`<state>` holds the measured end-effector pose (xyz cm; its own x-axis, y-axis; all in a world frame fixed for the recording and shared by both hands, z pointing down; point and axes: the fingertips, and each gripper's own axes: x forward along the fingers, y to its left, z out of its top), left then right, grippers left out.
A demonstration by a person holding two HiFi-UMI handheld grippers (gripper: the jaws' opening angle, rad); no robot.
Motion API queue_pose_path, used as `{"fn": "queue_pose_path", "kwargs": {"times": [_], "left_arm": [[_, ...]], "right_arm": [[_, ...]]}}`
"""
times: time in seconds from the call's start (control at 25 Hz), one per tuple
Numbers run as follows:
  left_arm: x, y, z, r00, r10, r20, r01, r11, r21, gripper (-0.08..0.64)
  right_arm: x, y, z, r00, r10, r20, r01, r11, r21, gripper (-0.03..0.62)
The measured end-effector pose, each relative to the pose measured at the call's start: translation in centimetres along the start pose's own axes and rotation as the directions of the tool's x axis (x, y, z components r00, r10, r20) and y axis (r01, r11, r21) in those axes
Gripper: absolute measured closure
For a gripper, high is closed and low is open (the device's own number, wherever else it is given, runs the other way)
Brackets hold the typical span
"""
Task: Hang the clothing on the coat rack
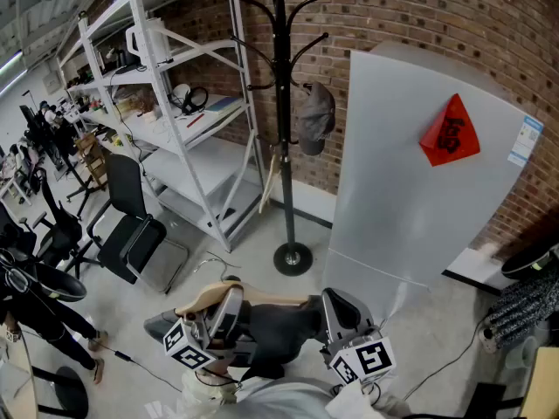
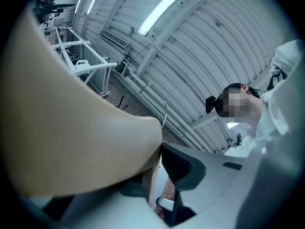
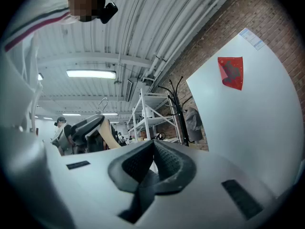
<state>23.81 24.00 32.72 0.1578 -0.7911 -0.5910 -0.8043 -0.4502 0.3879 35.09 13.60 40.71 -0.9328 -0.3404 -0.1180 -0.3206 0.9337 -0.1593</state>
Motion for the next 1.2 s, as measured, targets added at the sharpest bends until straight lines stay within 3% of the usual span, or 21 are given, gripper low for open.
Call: {"fn": "queue_pose_path", "kwargs": {"times": [0.24, 0.44, 0.84, 1.2], "left_arm": [[1.6, 3.2, -0.5, 1.000, -0.019, -0.018, 0.019, 1.000, 0.007, 0.466], [2.9, 8.4, 0.0, 0.998, -0.053, -0.023, 0.052, 0.998, -0.028, 0.466], [6.5, 22.2, 5.1, 0.995, -0.096, -0.033, 0.091, 0.989, -0.118, 0.466], [9.9, 31.5, 8.2, 0.984, -0.157, -0.080, 0.142, 0.976, -0.167, 0.466]], "right_arm": [[2.7, -1.9, -1.3, 1.000, -0.015, -0.026, 0.015, 1.000, -0.004, 0.569], [7.1, -3.3, -2.4, 0.998, -0.060, -0.030, 0.059, 0.998, -0.016, 0.569], [21.6, -4.4, -3.0, 0.991, -0.129, -0.045, 0.128, 0.991, -0.025, 0.569], [31.8, -5.5, -3.4, 0.979, -0.200, -0.046, 0.199, 0.980, -0.026, 0.569]]}}
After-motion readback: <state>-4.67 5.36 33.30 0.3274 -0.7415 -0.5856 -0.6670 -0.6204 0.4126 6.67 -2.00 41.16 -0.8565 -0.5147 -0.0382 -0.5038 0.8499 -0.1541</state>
